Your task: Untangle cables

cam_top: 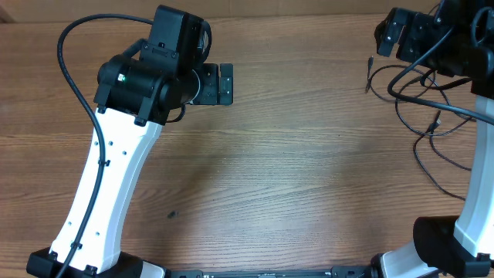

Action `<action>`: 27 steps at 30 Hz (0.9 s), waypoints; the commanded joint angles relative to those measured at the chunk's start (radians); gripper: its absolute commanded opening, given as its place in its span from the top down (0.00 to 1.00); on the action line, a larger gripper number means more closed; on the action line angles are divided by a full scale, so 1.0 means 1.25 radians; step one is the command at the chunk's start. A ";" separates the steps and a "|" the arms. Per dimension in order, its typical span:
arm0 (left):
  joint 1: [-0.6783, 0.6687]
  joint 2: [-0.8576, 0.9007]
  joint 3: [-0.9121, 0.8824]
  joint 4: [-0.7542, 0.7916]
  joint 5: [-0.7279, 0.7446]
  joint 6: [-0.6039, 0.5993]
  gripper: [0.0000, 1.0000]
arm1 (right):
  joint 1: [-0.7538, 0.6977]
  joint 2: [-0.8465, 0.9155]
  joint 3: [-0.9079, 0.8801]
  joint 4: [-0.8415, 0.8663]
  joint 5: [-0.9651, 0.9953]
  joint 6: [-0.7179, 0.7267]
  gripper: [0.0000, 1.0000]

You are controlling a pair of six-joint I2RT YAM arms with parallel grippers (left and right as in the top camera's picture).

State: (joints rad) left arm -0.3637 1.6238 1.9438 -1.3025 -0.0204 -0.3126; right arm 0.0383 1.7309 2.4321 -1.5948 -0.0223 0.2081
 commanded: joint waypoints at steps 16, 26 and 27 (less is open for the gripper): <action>0.003 -0.098 0.011 -0.001 -0.112 0.002 0.00 | 0.001 -0.013 0.008 0.001 0.001 0.000 0.00; 0.003 -0.187 0.010 0.060 -0.118 0.005 0.01 | 0.001 -0.013 0.008 0.001 0.001 0.000 0.00; 0.003 -0.195 0.010 0.070 -0.118 0.010 0.00 | 0.001 -0.013 0.008 0.002 0.001 0.000 0.00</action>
State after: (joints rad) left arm -0.3637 1.4220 1.9438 -1.2442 -0.1478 -0.3119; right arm 0.0383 1.7309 2.4321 -1.5948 -0.0216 0.2089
